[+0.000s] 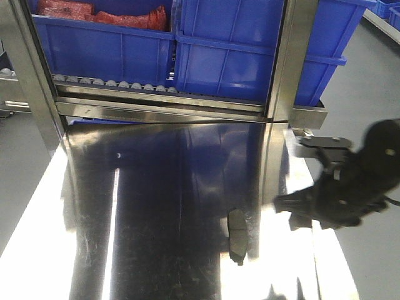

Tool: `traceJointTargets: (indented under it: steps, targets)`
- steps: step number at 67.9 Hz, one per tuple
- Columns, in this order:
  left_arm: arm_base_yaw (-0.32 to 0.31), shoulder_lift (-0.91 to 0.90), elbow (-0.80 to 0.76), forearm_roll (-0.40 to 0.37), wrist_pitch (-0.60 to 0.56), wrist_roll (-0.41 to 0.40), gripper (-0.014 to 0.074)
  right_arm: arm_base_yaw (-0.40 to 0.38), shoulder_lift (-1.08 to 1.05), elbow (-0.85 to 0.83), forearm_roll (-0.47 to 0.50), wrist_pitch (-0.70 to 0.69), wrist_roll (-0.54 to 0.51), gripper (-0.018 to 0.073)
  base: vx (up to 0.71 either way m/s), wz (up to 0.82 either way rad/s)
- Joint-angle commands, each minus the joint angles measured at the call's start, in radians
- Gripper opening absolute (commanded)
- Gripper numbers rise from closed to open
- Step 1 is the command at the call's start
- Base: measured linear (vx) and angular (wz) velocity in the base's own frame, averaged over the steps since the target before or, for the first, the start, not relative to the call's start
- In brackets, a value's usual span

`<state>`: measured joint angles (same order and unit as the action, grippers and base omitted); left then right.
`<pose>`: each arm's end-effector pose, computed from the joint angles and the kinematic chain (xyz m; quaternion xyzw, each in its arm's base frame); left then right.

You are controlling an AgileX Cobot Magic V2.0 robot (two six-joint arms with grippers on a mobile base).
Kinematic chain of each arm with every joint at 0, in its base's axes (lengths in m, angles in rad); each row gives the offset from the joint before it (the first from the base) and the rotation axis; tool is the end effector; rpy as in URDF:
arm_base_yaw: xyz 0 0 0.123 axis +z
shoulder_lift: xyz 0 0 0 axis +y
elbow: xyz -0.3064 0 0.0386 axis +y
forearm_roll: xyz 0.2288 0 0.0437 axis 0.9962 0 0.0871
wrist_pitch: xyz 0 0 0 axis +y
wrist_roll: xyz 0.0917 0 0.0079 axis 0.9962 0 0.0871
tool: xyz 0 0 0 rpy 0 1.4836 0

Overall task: Move and align brake pads A on conveyor
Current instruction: 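Lower the right gripper onto the remaining brake pad and close it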

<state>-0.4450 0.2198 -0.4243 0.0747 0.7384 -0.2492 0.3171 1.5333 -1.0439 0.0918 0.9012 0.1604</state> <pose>0.0087 0.0010 0.2770 0.0926 0.8406 -0.1473 0.5130 0.2582 0.0917 0.2731 -0.0541 0.9888 0.0698 0.1201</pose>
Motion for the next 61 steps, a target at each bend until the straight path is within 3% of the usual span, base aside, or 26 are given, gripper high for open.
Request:
traceJointTargets:
  steps: [1, 12, 24, 61]
  targets:
    - [-0.006, 0.009, -0.028, 0.001, -0.092, -0.004, -0.0006, 0.088, 0.033, -0.101, -0.042, 0.001, 0.08, 0.0395, 0.0, 0.0]
    - [-0.006, 0.009, -0.028, 0.001, -0.092, -0.004, -0.0006, 0.195, 0.135, -0.215, -0.135, 0.022, 0.256, 0.0395, 0.0, 0.0]
    - [-0.006, 0.009, -0.028, 0.001, -0.092, -0.004, -0.0006, 0.266, 0.221, -0.288, -0.178, 0.029, 0.35, 0.0413, 0.0, 0.0]
    - [-0.006, 0.009, -0.028, 0.001, -0.092, -0.004, -0.0006, 0.261, 0.375, -0.352, -0.207, 0.047, 0.394, 0.0475, 0.0, 0.0]
